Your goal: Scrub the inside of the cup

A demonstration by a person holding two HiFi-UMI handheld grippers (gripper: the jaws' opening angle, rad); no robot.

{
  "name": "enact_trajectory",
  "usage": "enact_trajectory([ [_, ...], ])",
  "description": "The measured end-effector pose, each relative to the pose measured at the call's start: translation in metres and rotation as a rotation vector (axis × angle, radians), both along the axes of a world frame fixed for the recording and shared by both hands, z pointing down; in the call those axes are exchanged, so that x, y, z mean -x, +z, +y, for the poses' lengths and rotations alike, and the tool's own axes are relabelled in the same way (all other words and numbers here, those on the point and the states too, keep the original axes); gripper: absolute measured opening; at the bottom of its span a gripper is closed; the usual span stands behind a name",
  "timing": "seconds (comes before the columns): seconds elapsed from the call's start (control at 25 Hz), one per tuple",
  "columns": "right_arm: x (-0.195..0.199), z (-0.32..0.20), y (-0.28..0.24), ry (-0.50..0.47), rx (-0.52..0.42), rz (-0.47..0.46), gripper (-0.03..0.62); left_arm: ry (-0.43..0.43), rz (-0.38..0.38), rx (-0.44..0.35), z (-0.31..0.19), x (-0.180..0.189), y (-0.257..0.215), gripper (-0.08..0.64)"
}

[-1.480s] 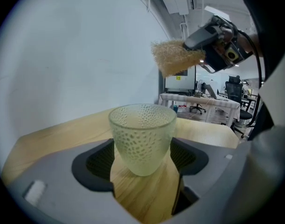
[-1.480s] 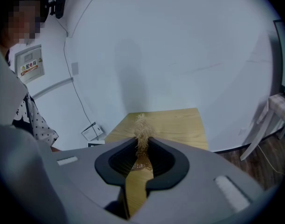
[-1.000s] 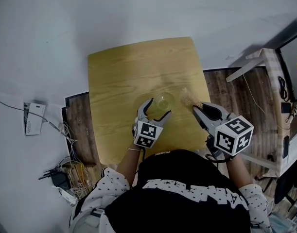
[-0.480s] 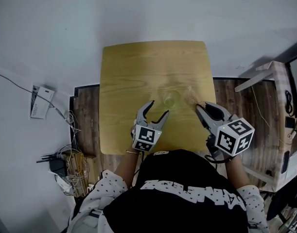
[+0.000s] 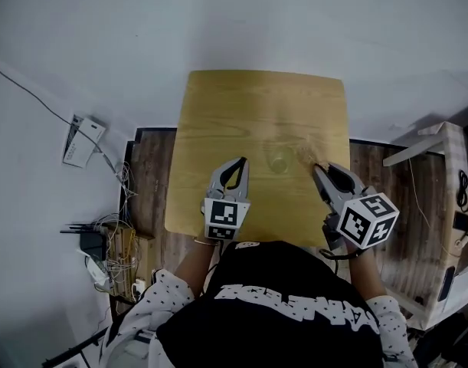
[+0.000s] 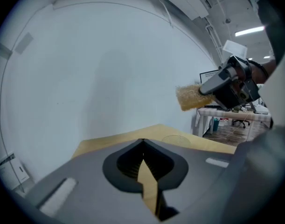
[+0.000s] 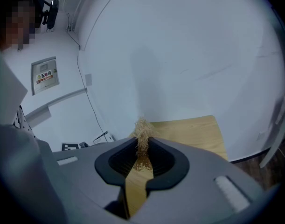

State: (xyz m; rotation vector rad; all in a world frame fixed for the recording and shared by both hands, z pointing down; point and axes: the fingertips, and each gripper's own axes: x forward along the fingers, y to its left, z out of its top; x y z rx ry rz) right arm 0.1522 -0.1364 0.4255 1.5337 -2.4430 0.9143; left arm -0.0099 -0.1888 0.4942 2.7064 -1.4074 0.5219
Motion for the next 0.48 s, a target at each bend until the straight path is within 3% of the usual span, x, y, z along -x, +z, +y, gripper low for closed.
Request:
enact_trajectory([
  [0.2, 0.0, -0.002, -0.005, 0.005, -0.04, -0.032, 0.08, 0.03, -0.057, -0.083, 0.006, -0.004, -0.026, 0.002],
  [0.48, -0.003, -0.005, -0.014, 0.024, -0.102, -0.013, 0.08, 0.06, -0.056, -0.124, 0.014, -0.021, -0.072, 0.002],
])
